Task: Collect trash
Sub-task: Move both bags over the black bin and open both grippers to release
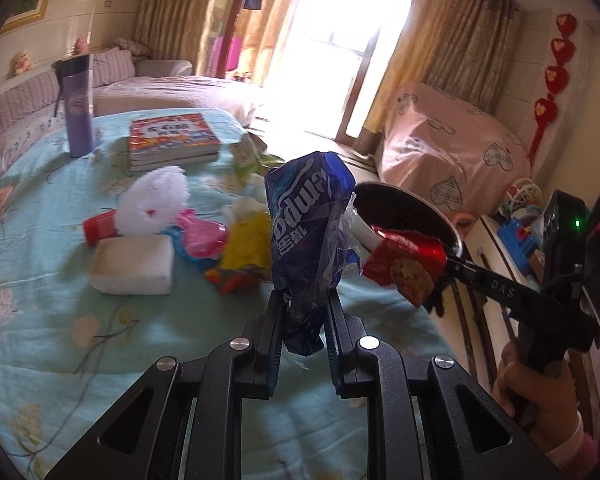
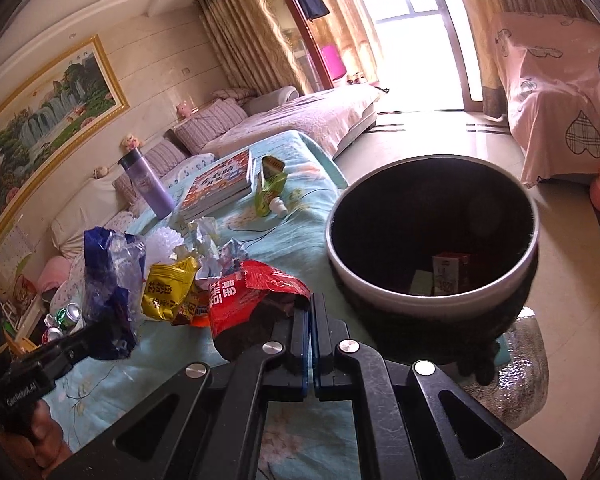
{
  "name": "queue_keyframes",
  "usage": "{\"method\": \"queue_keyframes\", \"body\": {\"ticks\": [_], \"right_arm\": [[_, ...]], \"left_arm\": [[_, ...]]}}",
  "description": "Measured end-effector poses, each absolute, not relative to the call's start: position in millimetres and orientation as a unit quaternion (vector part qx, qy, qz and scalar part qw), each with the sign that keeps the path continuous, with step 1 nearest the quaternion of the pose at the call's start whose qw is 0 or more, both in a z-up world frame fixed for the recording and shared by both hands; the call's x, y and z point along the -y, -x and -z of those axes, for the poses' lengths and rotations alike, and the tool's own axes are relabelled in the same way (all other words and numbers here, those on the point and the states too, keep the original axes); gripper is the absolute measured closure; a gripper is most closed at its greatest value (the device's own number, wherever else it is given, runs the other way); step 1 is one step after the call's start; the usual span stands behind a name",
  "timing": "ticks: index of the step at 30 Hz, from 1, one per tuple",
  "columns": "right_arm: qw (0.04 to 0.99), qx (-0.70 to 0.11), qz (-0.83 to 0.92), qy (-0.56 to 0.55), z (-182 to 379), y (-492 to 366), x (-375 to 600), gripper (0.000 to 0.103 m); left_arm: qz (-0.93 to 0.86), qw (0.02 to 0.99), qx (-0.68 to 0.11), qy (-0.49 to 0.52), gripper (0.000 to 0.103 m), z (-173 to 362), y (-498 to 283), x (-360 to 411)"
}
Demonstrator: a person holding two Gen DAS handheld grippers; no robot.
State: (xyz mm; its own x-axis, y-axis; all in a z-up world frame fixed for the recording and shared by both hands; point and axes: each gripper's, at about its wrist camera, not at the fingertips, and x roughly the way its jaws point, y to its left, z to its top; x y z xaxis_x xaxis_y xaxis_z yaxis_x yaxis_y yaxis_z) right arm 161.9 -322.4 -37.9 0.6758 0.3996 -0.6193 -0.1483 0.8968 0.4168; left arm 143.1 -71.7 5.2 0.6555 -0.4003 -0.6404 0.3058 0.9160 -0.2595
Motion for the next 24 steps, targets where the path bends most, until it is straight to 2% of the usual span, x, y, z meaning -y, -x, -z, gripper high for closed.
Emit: {"method": "queue_keyframes", "body": {"ticks": [24], "right_arm": [[0.912,-0.356,-0.09,-0.184,31,-191,396,0.102]], "left_arm": [[0.245,0.884,-0.397,0.018,0.085,6,-243,160]]}}
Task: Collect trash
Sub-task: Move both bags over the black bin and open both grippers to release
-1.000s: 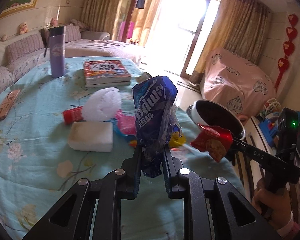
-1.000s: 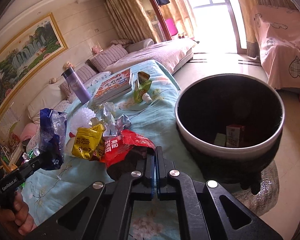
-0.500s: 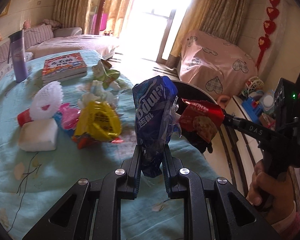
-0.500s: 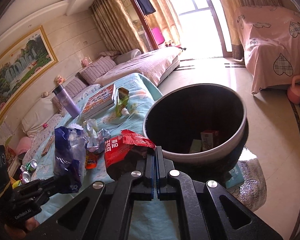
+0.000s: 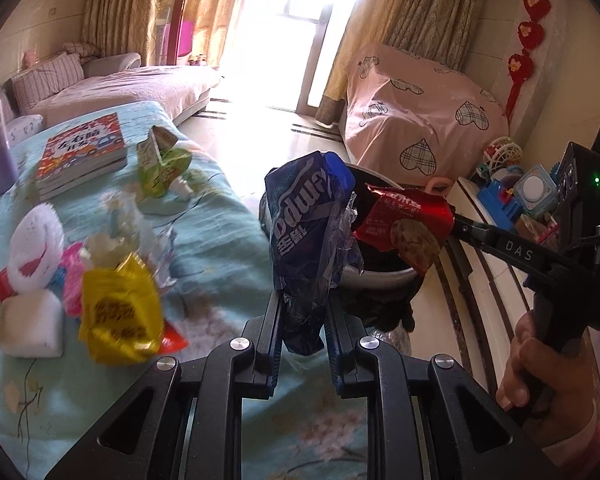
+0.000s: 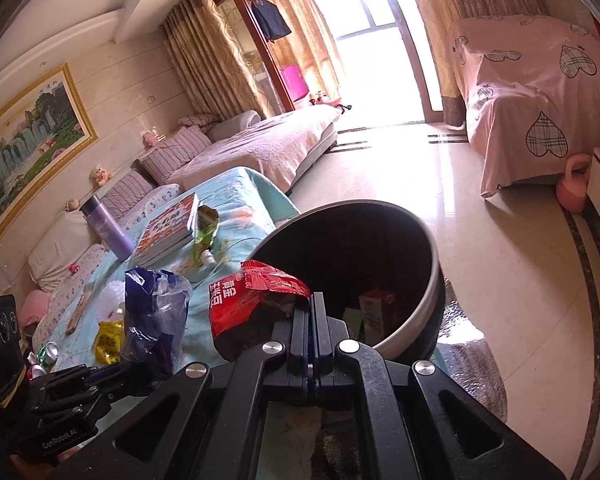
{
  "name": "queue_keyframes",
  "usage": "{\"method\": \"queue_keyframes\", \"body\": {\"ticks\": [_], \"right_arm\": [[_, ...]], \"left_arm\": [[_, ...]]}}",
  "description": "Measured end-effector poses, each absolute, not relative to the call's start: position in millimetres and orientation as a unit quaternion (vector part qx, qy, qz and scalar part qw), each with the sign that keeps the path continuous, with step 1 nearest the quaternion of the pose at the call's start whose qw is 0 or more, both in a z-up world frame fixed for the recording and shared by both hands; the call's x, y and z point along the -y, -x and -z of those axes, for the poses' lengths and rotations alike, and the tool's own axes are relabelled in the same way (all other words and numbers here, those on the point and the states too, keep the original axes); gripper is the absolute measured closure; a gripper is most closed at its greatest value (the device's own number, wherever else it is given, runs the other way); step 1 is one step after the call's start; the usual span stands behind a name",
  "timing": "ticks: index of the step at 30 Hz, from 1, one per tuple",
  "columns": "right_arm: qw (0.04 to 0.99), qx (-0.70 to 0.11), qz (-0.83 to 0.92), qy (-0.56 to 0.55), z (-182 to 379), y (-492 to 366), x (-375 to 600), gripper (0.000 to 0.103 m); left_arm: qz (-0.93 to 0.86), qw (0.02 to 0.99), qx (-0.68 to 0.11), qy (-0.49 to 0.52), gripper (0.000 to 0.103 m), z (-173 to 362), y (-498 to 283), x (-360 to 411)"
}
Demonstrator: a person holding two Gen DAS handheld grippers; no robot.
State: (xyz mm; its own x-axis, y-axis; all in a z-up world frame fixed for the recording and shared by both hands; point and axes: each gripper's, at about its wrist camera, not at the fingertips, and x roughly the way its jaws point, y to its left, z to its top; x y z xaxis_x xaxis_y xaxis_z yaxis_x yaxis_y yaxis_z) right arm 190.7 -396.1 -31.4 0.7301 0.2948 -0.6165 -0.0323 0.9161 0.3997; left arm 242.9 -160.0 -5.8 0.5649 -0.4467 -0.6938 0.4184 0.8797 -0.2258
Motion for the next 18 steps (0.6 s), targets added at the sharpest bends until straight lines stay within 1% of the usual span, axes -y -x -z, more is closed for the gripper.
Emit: {"method": "queue_keyframes", "body": {"ticks": [12,16,18], "right_arm": [[0.905,-0.379,-0.071,-0.18,44,-225,424,0.101],[0.902,-0.388,-0.067,-0.174,49,-231,428,0.097],[0.901,-0.394,-0.062,-0.17,51,-235,429,0.097]], "left_arm": [[0.257,0.88,-0.399,0.009,0.084,8,-288,204],[0.255,0.877,-0.406,0.004,0.084,13,-303,218],[0.255,0.876,-0.408,0.001,0.084,15,-310,225]]}}
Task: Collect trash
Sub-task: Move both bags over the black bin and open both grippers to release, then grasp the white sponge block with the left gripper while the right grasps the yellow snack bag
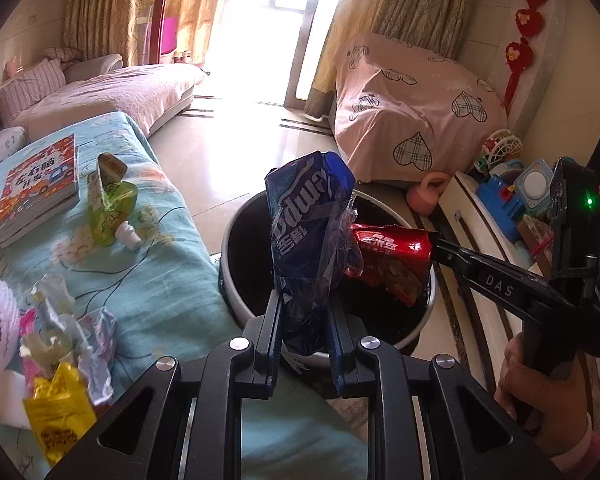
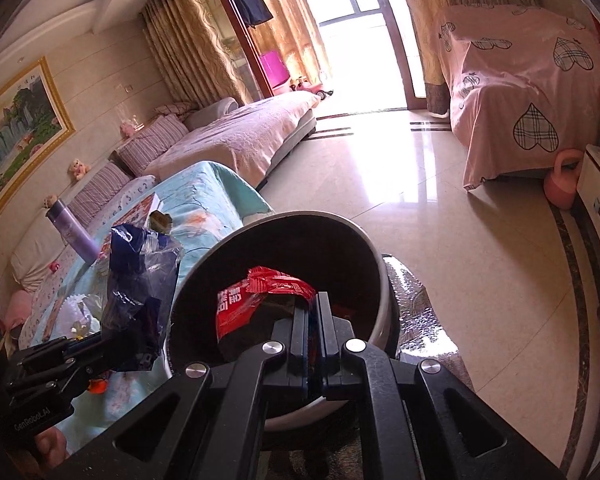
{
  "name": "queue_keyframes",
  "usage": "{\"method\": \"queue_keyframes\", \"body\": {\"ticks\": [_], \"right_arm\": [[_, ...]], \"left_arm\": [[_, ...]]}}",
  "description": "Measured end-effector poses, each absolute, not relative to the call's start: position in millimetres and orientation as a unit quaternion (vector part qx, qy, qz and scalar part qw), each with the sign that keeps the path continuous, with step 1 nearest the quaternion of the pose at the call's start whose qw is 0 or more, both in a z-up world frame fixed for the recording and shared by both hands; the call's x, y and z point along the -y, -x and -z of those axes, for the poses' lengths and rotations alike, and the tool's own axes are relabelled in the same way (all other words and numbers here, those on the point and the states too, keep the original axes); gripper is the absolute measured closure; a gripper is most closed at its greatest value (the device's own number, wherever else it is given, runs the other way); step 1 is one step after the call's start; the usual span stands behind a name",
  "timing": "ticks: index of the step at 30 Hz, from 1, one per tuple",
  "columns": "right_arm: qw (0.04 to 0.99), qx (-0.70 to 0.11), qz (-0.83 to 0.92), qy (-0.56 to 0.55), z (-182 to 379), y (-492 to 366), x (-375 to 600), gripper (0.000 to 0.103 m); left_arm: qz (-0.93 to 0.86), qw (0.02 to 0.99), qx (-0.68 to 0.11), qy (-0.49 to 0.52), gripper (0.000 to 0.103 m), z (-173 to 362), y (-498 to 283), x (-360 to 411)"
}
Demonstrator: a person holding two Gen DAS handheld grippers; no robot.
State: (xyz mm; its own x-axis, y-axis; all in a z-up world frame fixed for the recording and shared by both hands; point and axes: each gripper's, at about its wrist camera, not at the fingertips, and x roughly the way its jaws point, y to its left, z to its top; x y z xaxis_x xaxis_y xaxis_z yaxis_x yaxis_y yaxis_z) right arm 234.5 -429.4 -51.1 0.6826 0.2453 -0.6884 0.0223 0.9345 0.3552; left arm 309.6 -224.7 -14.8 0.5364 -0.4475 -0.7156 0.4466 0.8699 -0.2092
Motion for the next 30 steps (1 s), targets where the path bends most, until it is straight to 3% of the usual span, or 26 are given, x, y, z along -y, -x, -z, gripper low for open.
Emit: {"method": "queue_keyframes", "body": {"ticks": [3,5,6,8,17,25,30], "right_arm": [[0.897,-0.405,-0.062,-0.165,54,-238,430,0.096],[0.896,-0.411,-0.06,-0.158,54,-238,430,0.089],[0.896,-0.411,-0.061,-0.158,54,-237,431,0.083],[0.897,-0.409,-0.062,-0.158,52,-233,431,0.052],[0.9,-0.397,-0.061,-0.168,46,-214,430,0.048],[0.897,-0.385,-0.084,-0.2,45,-189,408,0.017],[0.896,-0.374,-0.102,-0.214,41,-172,385,0.013]], "left_arm": [[0.252,0.875,-0.414,-0.005,0.078,15,-316,232],[0.254,0.873,-0.415,-0.004,0.073,15,-317,234],[0.254,0.874,-0.415,-0.005,0.068,15,-316,235],[0.248,0.877,-0.412,-0.008,0.055,13,-313,237],[0.239,0.883,-0.404,0.013,0.049,10,-284,205],[0.239,0.884,-0.399,0.053,0.049,2,-234,150],[0.223,0.892,-0.389,0.051,0.049,-1,-201,116]]}}
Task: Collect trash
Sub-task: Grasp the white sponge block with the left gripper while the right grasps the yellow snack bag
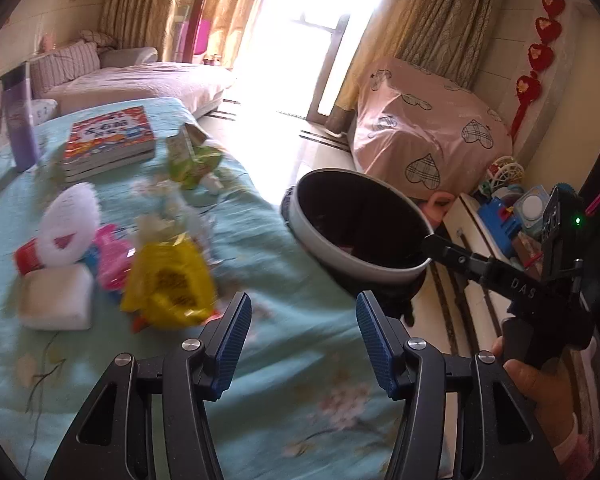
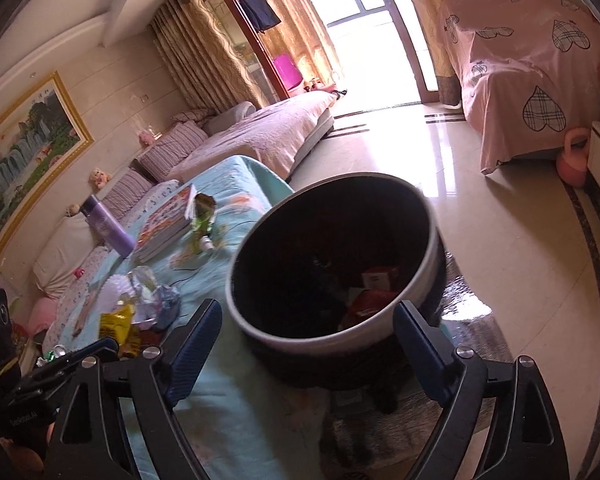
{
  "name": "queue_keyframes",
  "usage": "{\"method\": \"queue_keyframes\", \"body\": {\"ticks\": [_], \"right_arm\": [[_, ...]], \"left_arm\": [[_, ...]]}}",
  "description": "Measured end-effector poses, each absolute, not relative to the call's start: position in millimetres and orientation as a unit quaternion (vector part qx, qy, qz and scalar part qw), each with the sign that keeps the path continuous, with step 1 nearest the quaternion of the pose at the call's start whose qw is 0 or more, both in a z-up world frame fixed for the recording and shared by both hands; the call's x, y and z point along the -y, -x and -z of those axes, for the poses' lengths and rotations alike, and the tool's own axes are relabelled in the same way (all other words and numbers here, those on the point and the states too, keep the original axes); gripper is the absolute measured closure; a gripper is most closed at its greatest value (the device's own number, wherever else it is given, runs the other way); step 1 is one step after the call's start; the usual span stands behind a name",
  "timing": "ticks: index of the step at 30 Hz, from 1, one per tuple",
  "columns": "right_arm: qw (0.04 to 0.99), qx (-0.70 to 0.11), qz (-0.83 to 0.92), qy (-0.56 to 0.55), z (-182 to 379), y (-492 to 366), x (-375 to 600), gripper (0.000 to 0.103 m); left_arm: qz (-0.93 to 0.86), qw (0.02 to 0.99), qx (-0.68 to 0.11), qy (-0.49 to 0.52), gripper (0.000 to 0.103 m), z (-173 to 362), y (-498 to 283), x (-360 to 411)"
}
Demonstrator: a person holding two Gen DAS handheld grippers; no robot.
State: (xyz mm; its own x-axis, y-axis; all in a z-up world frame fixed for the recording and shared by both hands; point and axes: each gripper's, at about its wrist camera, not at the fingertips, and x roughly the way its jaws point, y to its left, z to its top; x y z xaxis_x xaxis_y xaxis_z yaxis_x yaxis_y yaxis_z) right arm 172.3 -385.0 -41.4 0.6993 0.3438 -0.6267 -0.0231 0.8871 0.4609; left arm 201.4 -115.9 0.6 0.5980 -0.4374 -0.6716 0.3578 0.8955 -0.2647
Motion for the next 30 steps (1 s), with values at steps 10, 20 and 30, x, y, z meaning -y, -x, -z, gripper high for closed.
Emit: {"method": "queue_keyframes", "body": {"ticks": [10,20,30], "right_arm": [[0.885,-0.387,-0.143,-0.215,44,-162,333,0.01],[0.877,-0.399,-0.192,-0.187,42,-161,278,0.01],[0.868,-0.405,-0.234,-0.17,39,-170,232,0.01]], "left_arm": [[0.157,0.9,-0.4,0.079,0.047,5,-170,45],[0.083,0.899,-0.416,0.111,0.034,12,-155,-11],[0.064,0.898,-0.42,0.114,0.023,17,-177,-23]]}}
